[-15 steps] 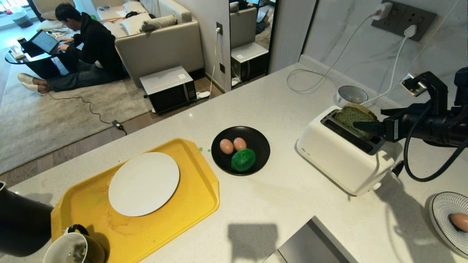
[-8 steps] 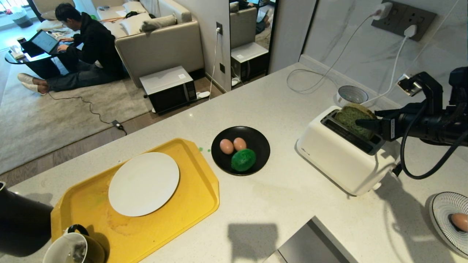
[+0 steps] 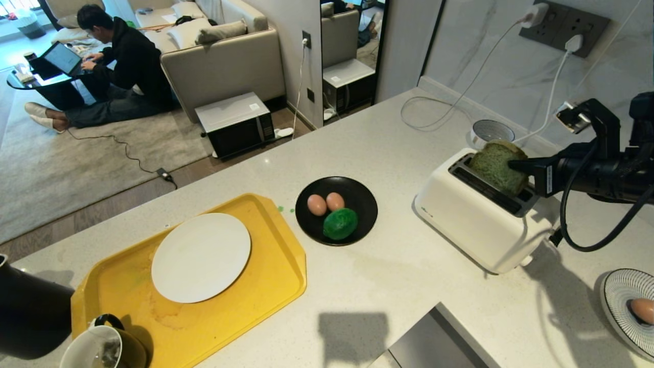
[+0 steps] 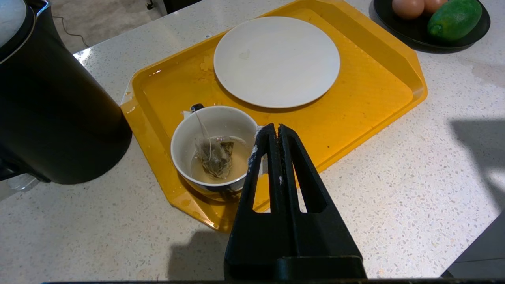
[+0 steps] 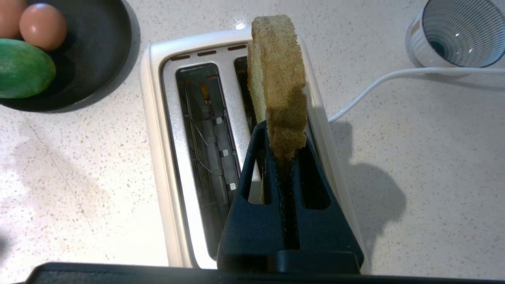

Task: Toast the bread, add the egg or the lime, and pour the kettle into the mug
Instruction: Put the baked bread on a plate

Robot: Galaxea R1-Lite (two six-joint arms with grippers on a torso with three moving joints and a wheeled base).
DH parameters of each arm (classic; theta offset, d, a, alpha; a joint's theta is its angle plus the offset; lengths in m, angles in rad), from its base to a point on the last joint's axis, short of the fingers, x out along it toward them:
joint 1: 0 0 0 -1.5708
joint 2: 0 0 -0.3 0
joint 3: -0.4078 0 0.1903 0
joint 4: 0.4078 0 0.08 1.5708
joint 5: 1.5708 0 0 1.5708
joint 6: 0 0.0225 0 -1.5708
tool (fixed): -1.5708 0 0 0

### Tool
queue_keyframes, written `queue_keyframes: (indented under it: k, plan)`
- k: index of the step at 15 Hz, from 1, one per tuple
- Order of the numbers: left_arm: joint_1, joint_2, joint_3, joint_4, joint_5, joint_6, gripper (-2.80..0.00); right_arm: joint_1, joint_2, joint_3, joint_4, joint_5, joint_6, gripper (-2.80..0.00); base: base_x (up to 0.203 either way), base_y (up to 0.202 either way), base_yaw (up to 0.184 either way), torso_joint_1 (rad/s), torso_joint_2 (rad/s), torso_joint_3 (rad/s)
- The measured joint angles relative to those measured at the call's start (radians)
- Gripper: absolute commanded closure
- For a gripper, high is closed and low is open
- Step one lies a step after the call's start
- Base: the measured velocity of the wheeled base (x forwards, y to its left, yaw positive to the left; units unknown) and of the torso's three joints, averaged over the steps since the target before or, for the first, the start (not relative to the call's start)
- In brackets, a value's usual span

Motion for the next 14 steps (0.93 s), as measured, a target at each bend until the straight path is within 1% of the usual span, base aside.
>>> queue_keyframes:
  k: [3, 7, 11, 14]
  plan:
    - [0.0, 0.0, 0.0, 0.0, 0.0, 0.0, 0.0, 0.0, -0.061, 0.027, 0.0, 0.0, 0.006, 0.0, 0.0, 0.0, 0.0, 0.0, 0.0, 0.0]
    - [0.0, 0.0, 0.0, 0.0, 0.0, 0.0, 0.0, -0.003, -0.223, 0.093, 0.0, -0.011, 0.007, 0.0, 0.0, 0.0, 0.0, 0.0, 0.0, 0.0]
    - [0.0, 0.0, 0.0, 0.0, 0.0, 0.0, 0.0, -0.006, -0.39, 0.162, 0.001, -0.099, 0.006, 0.0, 0.0, 0.0, 0.0, 0.0, 0.0, 0.0]
    - [0.0, 0.0, 0.0, 0.0, 0.0, 0.0, 0.0, -0.006, -0.477, 0.199, 0.002, -0.144, 0.003, 0.0, 0.0, 0.0, 0.0, 0.0, 0.0, 0.0]
